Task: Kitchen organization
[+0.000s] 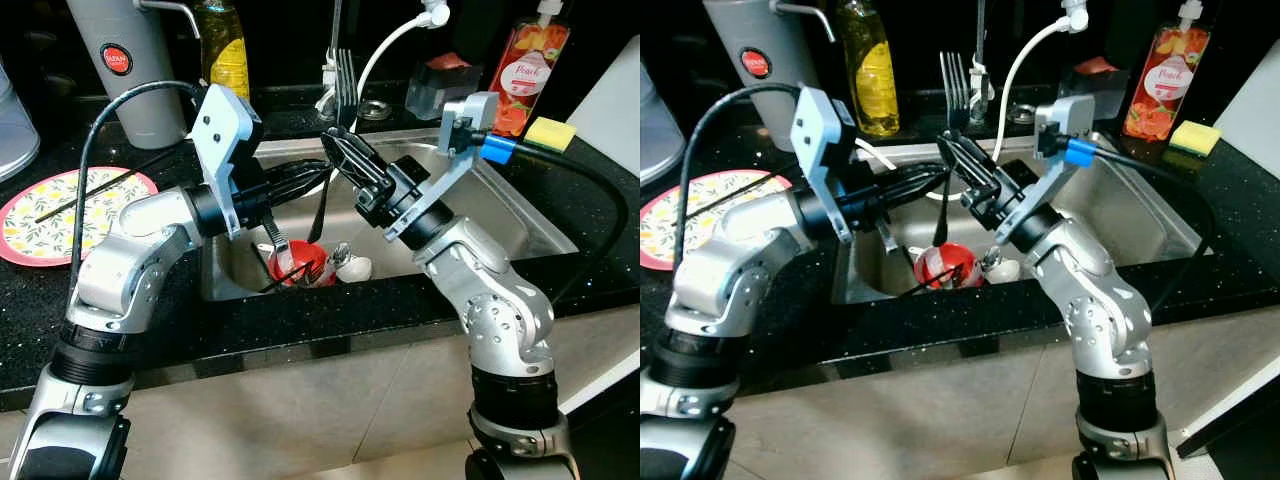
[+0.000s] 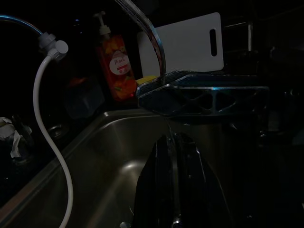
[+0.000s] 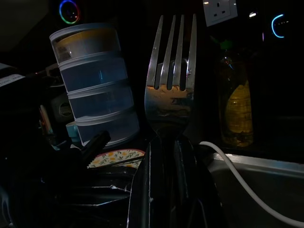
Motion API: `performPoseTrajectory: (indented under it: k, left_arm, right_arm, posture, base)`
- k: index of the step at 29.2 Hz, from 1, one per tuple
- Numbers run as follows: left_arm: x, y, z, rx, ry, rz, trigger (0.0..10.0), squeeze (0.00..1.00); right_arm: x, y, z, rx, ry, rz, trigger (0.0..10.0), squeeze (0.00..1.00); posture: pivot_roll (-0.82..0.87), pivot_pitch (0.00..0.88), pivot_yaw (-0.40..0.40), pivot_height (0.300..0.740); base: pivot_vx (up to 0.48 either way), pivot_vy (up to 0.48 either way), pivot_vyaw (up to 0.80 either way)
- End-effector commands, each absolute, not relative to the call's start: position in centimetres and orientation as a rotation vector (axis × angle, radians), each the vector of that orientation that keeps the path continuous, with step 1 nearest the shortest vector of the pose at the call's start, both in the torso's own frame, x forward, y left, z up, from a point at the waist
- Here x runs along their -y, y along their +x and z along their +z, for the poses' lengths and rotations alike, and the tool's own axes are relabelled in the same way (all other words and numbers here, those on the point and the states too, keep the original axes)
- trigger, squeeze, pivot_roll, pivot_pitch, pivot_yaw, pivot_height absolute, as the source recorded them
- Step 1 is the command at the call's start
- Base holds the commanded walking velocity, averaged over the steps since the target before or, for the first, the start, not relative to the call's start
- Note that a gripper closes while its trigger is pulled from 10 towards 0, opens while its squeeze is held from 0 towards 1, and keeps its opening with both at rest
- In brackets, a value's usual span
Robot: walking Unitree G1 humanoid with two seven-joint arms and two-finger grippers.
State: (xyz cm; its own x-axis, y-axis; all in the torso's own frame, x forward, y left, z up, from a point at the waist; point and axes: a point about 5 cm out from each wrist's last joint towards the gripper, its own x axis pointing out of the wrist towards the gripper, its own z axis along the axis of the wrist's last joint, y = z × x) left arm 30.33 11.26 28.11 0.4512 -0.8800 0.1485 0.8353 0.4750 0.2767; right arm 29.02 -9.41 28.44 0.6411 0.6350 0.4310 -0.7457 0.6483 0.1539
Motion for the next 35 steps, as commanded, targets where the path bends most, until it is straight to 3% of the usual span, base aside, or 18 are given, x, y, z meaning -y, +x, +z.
performPoseTrajectory:
  k: [1,2,3,5,6,16,18,24,25,26,27,32,33,34,35]
  left_arm:
    - [-11.1,30.6,27.7,0.267,0.180,-1.041,10.0,1.00]
    - [-11.1,30.6,27.7,0.267,0.180,-1.041,10.0,1.00]
    - [-11.2,30.7,27.7,0.265,0.181,-1.032,10.0,1.00]
    - [-11.3,30.9,27.8,0.262,0.175,-1.017,10.0,1.00]
    - [-11.4,31.0,27.9,0.263,0.169,-1.005,10.0,0.00]
    - [-12.1,30.4,27.7,0.251,0.177,-1.008,10.0,0.00]
    - [-12.4,30.3,27.0,0.209,0.223,-0.986,10.0,0.00]
    - [-12.8,30.3,26.2,0.173,0.246,-0.951,10.0,0.00]
    - [-12.8,30.3,26.2,0.171,0.243,-0.949,10.0,0.00]
    - [-12.8,30.3,26.2,0.171,0.243,-0.949,10.0,0.00]
    - [-12.8,30.2,26.1,0.169,0.245,-0.946,10.0,0.00]
    - [-12.8,30.2,26.0,0.165,0.248,-0.936,10.0,0.00]
    - [-12.8,30.2,26.0,0.168,0.245,-0.931,10.0,0.00]
    - [-12.8,30.2,26.1,0.172,0.241,-0.925,10.0,0.00]
    - [-12.8,30.3,26.2,0.176,0.236,-0.912,10.0,0.00]
  right_arm:
    - [9.7,29.2,28.4,0.359,0.342,0.784,0.0,0.00]
    - [9.7,29.2,28.4,0.359,0.342,0.784,0.0,0.00]
    - [9.7,29.3,28.3,0.353,0.337,0.775,9.7,0.00]
    - [9.8,29.4,28.2,0.346,0.332,0.767,10.0,0.00]
    - [9.8,29.5,28.1,0.341,0.328,0.760,10.0,0.00]
    - [11.4,31.7,27.1,0.287,0.276,0.537,10.0,0.00]
    - [12.7,33.3,25.4,0.220,0.182,0.354,10.0,0.00]
    - [13.4,34.1,24.3,0.209,0.151,0.232,10.0,0.00]
    - [13.4,34.1,24.3,0.212,0.155,0.226,10.0,0.47]
    - [13.4,34.1,24.3,0.212,0.155,0.226,10.0,0.47]
    - [13.5,34.2,24.3,0.220,0.148,0.211,10.0,1.00]
    - [13.4,34.3,24.7,0.275,0.134,0.194,10.0,1.00]
    - [13.3,34.1,25.1,0.308,0.130,0.199,10.0,0.42]
    - [13.3,33.9,25.6,0.343,0.123,0.202,10.0,0.42]
    - [13.3,33.8,25.8,0.359,0.118,0.194,10.0,0.00]
  posture:
    - [0.05,0.000,-0.012,0.740]
    - [0.05,0.000,-0.012,0.740]
    - [0.05,0.000,-0.012,0.740]
    - [0.05,0.000,-0.012,0.740]
    - [0.05,0.000,-0.012,0.740]
    - [0.05,0.000,-0.012,0.740]
    - [0.06,0.000,-0.009,0.740]
    - [0.06,0.000,-0.009,0.740]
    - [0.06,0.000,-0.009,0.740]
    - [0.06,0.000,-0.009,0.740]
    - [0.07,0.000,-0.013,0.740]
    - [0.07,0.000,-0.014,0.740]
    - [0.07,0.000,-0.012,0.740]
    - [0.07,0.000,-0.012,0.740]
    - [0.07,0.000,-0.012,0.740]
  base:
    - [0.000,0.000,0.00]
    - [0.000,0.000,0.00]
    - [0.000,0.000,0.00]
    - [0.000,0.000,0.00]
    - [0.000,0.000,0.00]
    - [0.000,0.000,0.00]
    - [0.000,0.000,0.00]
    - [0.000,0.000,0.00]
    - [0.000,0.000,0.00]
    - [0.000,0.000,0.00]
    - [0.000,0.000,0.00]
    - [0.000,0.000,0.00]
    - [0.000,0.000,0.00]
    - [0.000,0.000,0.00]
    - [0.000,0.000,0.00]
